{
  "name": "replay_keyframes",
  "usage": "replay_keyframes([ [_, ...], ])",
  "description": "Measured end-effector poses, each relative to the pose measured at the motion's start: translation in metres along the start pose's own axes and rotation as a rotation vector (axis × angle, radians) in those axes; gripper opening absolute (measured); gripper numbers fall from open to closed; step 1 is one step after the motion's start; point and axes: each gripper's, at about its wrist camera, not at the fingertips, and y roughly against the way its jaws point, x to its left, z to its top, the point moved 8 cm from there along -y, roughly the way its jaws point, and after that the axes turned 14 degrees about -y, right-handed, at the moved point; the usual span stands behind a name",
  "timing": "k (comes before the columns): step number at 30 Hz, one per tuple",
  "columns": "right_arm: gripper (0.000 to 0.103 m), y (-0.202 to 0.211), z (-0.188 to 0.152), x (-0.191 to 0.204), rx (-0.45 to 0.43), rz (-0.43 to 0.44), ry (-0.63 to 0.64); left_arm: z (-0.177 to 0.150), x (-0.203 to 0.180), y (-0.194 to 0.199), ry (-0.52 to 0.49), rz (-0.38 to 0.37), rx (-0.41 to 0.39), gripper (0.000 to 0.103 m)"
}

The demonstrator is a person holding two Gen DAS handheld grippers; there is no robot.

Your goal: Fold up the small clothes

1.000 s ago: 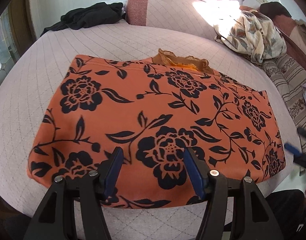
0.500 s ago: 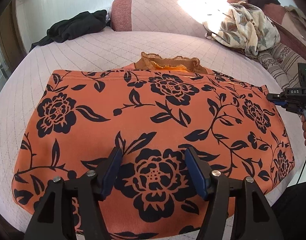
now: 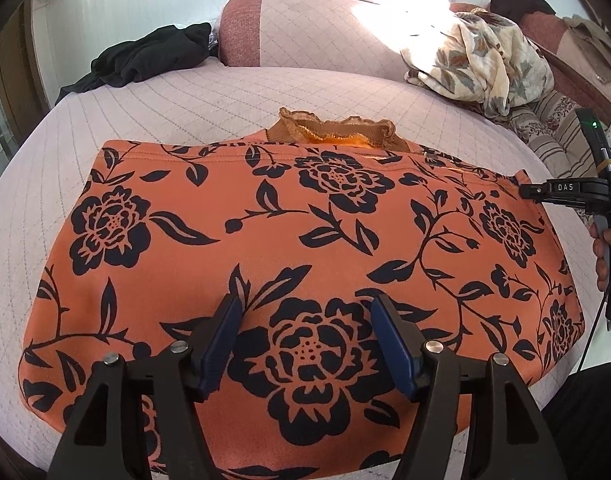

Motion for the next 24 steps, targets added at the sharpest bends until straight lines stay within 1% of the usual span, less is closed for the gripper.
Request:
replay_keyframes([
  [1,0.008,0.004,0.002,0.001,-0.013,-0.008,0.009,0.0,0.0,0.0,0.003,0.0,-0.002,0.068],
  [2,0.007,0.007,0.004,0.002,-0.016,-0.013,0.015,0.0,0.0,0.0,0.004,0.0,-0.006,0.068],
  [5,0.006,0.026,0.014,0.012,-0.072,-0.032,0.063,-0.001,0.0,0.0,0.001,0.0,-0.016,0.068],
  [8,0.006,0.051,0.03,0.025,-0.16,0.005,0.078,-0.002,0.001,0.0,0.005,-0.007,-0.023,0.068],
  [10,0.006,0.058,0.04,0.022,-0.197,0.036,0.035,-0.003,0.002,0.0,0.009,-0.006,-0.025,0.068],
  [11,0.006,0.05,0.043,0.016,-0.184,0.054,-0.004,-0.002,0.002,0.0,0.013,-0.003,-0.023,0.068],
  [12,0.007,0.034,0.042,0.009,-0.134,0.096,-0.052,-0.002,0.002,0.0,0.014,0.001,-0.021,0.068],
  [13,0.007,0.013,0.037,0.003,-0.064,0.146,-0.1,-0.001,0.002,0.0,0.014,0.003,-0.016,0.068],
  [14,0.008,-0.007,0.03,-0.009,-0.007,0.15,-0.16,-0.001,0.002,0.001,0.014,0.003,-0.011,0.068],
  [15,0.011,-0.022,0.023,-0.022,0.036,0.144,-0.218,0.0,0.002,0.002,0.014,0.002,-0.006,0.068],
  [16,0.014,-0.027,0.017,-0.031,0.055,0.172,-0.269,0.0,0.003,0.004,0.018,0.002,-0.003,0.068],
  [17,0.018,-0.024,0.014,-0.035,0.043,0.187,-0.291,0.002,0.005,0.005,0.024,0.002,-0.003,0.068],
  [18,0.027,-0.018,0.012,-0.037,0.031,0.178,-0.288,0.004,0.006,0.006,0.034,0.003,-0.006,0.068],
  [19,0.03,-0.011,0.011,-0.038,0.023,0.17,-0.28,0.005,0.007,0.007,0.042,0.004,-0.007,0.068],
  [21,0.03,0.009,0.012,-0.041,0.0,0.166,-0.287,0.006,0.006,0.008,0.059,0.006,-0.008,0.068],
  [23,0.03,0.034,0.014,-0.038,-0.029,0.21,-0.302,0.009,0.004,0.012,0.06,0.007,-0.018,0.068],
  [24,0.03,0.047,0.012,-0.031,-0.032,0.251,-0.304,0.011,0.002,0.015,0.054,0.014,-0.027,0.068],
])
